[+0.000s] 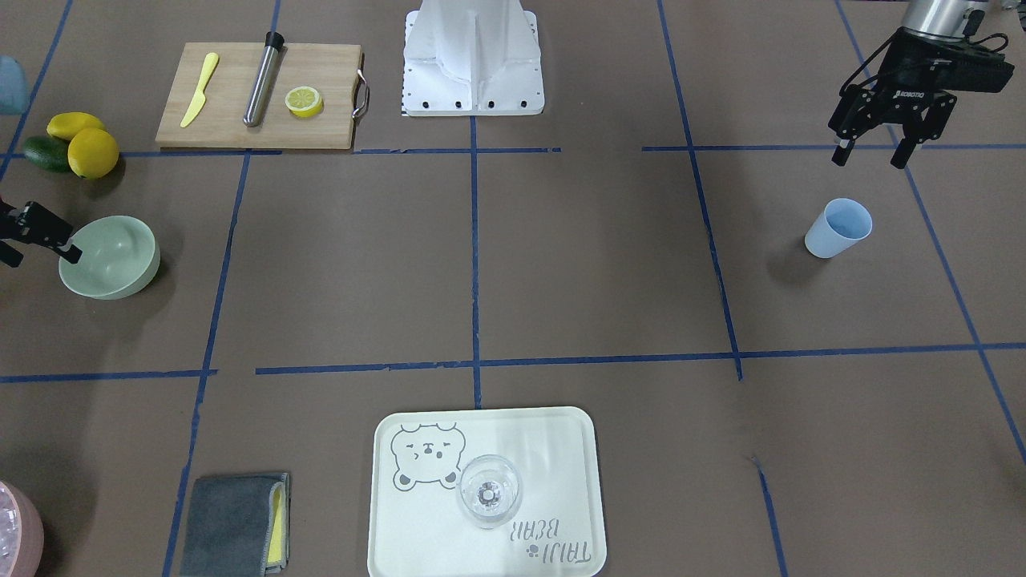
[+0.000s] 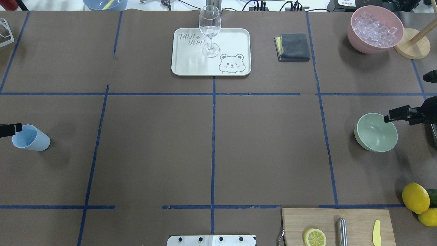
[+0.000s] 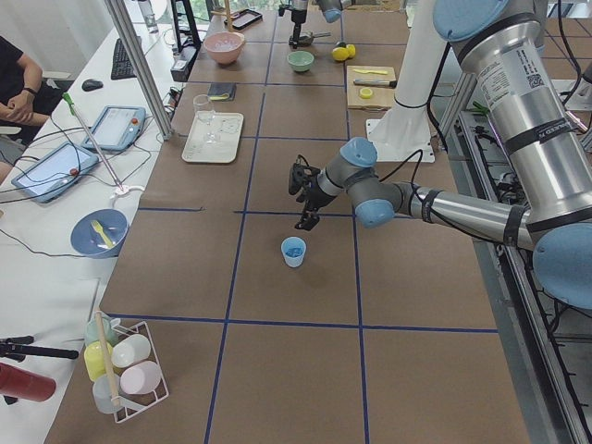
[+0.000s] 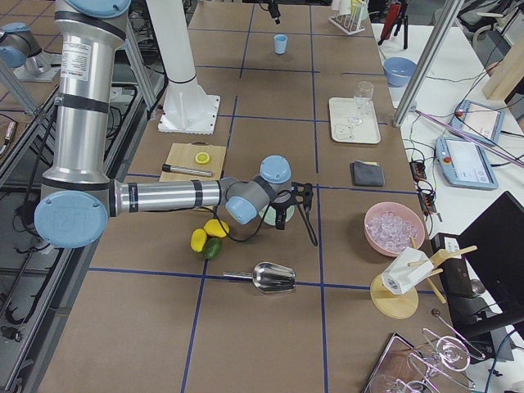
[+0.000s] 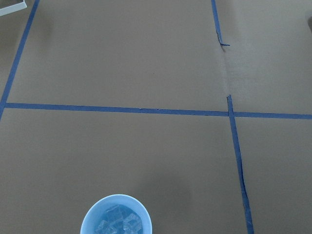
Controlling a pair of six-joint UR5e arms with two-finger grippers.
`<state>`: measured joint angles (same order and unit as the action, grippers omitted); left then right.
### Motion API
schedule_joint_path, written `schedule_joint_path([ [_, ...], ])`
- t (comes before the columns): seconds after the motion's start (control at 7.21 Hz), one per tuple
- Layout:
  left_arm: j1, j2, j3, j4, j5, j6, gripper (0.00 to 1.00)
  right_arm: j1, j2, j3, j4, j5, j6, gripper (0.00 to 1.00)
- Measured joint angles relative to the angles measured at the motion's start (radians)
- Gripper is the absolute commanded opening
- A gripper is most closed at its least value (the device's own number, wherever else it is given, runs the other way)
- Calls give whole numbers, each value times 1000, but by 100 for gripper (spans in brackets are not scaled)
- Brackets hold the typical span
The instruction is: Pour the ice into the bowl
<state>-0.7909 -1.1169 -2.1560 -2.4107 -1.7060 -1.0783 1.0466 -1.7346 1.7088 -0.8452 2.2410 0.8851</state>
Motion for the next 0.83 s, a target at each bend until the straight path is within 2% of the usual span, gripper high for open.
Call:
schedule_joint_path([
  [0.28, 5, 4, -3, -6, 6, 0, 100, -45, -31, -12, 38, -17, 14, 100],
  [0.42, 5, 5, -3, -7, 6, 1, 100, -65, -33, -21, 40, -26, 15, 82],
  [0.55, 5, 5, -4, -7, 6, 2, 100, -80, -30, -28, 39, -35, 16, 17],
  [0.69, 5, 5, -4, -7, 6, 3, 100, -87, -28, -32, 37, -39, 19, 0],
  [0.83, 5, 5, -4, -7, 6, 3, 100, -90, -26, -35, 35, -41, 21, 0],
])
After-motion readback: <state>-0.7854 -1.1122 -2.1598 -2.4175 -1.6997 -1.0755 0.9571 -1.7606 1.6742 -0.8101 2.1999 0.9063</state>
